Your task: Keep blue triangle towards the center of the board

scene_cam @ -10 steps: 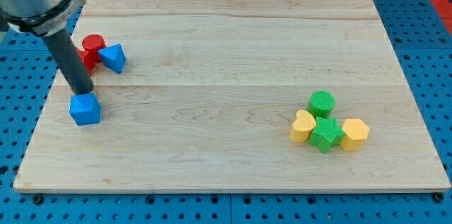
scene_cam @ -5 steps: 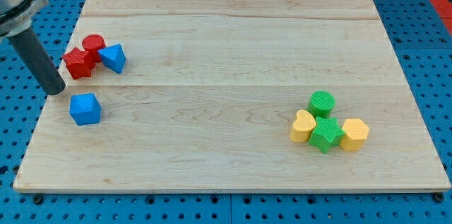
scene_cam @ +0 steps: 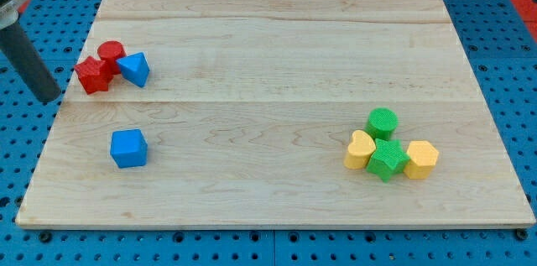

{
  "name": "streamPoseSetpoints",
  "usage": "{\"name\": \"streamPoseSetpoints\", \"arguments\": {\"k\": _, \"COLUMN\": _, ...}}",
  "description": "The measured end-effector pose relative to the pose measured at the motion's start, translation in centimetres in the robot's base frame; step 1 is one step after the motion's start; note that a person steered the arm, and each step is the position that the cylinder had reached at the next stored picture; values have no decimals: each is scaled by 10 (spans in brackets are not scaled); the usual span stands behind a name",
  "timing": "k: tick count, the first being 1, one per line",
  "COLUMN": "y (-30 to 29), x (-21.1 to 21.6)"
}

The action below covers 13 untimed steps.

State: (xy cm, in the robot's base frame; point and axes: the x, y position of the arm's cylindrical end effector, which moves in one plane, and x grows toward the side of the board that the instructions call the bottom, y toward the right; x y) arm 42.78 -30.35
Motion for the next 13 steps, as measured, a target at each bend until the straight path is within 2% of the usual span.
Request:
{"name": "streamPoseSetpoints", "arguments": {"k": 1, "y": 5, "x": -41}}
{"name": "streamPoseSetpoints", "arguments": {"k": 2, "y": 13, "x": -53}}
{"name": "streamPoseSetpoints", "arguments": {"k": 3, "y": 89, "x": 1}}
{"name": "streamPoseSetpoints", "arguments": {"k": 4, "y": 117, "x": 25}}
{"name": "streamPoseSetpoints", "arguments": {"k": 5, "y": 118, "x": 21}}
{"name": "streamPoseSetpoints", "arguments": {"k": 6, "y": 155, "x": 49}}
{"name": "streamPoseSetpoints", "arguments": {"k": 7, "y": 157, "x": 39}}
{"name": "streamPoseSetpoints", "arguments": {"k": 8, "y": 73, "x": 10}}
{"name": "streamPoseSetpoints", "arguments": {"k": 9, "y": 16, "x": 4}}
{"name": "streamPoseSetpoints", "arguments": {"k": 10, "y": 52, "x": -20}}
{"name": "streamPoseSetpoints", "arguments": {"k": 11, "y": 128, "x": -23}}
{"name": "streamPoseSetpoints", "arguments": {"k": 13, "y": 108, "x": -62}}
